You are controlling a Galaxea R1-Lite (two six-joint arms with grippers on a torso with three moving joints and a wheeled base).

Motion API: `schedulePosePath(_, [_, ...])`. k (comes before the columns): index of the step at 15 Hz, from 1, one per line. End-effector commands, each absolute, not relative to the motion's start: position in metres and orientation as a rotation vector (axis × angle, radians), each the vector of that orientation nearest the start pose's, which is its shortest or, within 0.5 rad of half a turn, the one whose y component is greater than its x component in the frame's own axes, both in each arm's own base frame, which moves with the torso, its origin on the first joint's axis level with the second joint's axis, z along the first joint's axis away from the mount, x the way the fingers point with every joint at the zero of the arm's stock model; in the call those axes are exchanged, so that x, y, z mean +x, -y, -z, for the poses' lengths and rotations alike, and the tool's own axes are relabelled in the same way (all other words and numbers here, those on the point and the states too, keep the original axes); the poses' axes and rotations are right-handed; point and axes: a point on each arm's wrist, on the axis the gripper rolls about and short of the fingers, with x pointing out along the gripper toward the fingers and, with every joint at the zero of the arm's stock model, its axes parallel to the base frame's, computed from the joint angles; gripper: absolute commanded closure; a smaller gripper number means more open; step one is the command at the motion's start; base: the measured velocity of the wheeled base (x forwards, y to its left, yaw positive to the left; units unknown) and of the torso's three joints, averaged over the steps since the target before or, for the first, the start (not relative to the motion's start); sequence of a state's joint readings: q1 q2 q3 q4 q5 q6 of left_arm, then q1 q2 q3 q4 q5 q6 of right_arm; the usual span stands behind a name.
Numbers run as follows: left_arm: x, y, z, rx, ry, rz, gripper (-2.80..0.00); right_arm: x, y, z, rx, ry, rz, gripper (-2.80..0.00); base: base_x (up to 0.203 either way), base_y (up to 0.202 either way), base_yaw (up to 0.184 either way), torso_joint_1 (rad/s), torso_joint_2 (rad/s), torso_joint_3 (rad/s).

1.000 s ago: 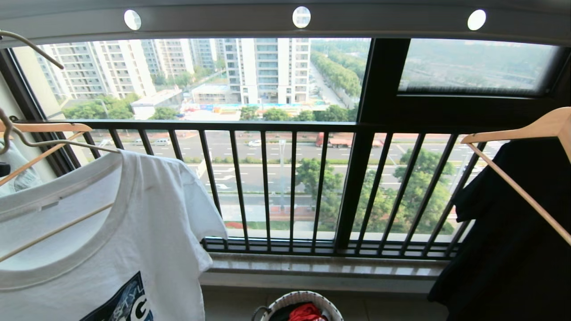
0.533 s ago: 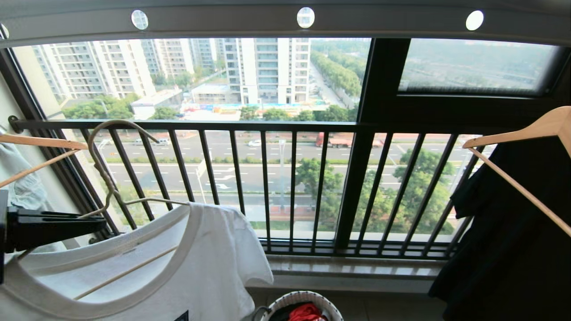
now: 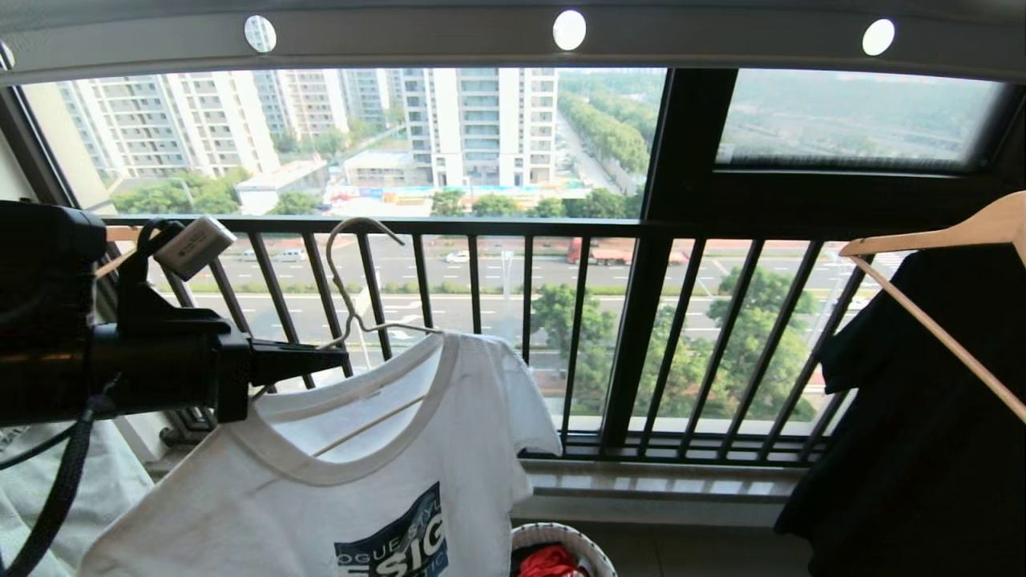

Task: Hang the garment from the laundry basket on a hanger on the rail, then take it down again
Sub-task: Take the clothes off the clothes rack

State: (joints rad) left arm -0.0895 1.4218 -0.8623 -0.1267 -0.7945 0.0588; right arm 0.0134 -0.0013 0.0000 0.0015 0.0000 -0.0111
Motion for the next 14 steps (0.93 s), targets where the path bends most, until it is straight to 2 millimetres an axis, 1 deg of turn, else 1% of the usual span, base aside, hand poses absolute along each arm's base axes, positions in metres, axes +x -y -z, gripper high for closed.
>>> schedulePosePath(1, [0.260, 0.060, -0.202, -0.127, -0.431, 0.934, 0.00, -0.023, 0.000, -0.075, -0.011, 0.000, -0.014, 0.00, 0.000, 0.000, 0.000, 0.000, 0.00, 0.000])
schedulePosePath(3, [0.269, 0.077, -0.188, -0.118, -0.456, 0.922, 0.00, -0.023, 0.000, -0.075, -0.015, 0.001, -0.014, 0.00, 0.000, 0.000, 0.000, 0.000, 0.00, 0.000])
schedulePosePath(4, [0.276, 0.086, -0.176, -0.109, -0.464, 0.917, 0.00, -0.023, 0.000, -0.075, -0.020, 0.000, -0.015, 0.00, 0.000, 0.000, 0.000, 0.000, 0.00, 0.000])
schedulePosePath(6, [0.288, 0.103, -0.154, -0.108, -0.432, 0.917, 0.00, -0.023, 0.000, -0.075, -0.021, 0.002, -0.017, 0.00, 0.000, 0.000, 0.000, 0.000, 0.00, 0.000])
schedulePosePath(8, [0.298, 0.118, -0.137, -0.120, -0.404, 0.893, 0.00, -0.023, 0.000, -0.075, -0.021, 0.000, -0.017, 0.00, 0.000, 0.000, 0.000, 0.000, 0.00, 0.000])
schedulePosePath(10, [0.303, 0.131, -0.122, -0.131, -0.431, 0.892, 0.00, -0.024, 0.000, -0.078, -0.035, 0.005, -0.021, 0.00, 0.000, 0.000, 0.000, 0.000, 0.00, 0.000])
schedulePosePath(11, [0.303, 0.132, -0.121, -0.133, -0.435, 0.892, 0.00, -0.026, 0.000, -0.086, -0.037, 0.026, -0.030, 0.00, 0.000, 0.000, 0.000, 0.000, 0.00, 0.000])
schedulePosePath(12, [0.304, 0.133, -0.122, -0.142, -0.429, 0.893, 0.00, -0.030, 0.000, -0.098, -0.038, 0.033, -0.042, 0.00, 0.000, 0.000, 0.000, 0.000, 0.00, 0.000])
schedulePosePath(14, [0.305, 0.142, -0.123, -0.189, -0.416, 0.904, 0.00, -0.026, -0.001, -0.116, -0.037, -0.054, -0.060, 0.00, 0.000, 0.000, 0.000, 0.000, 0.00, 0.000])
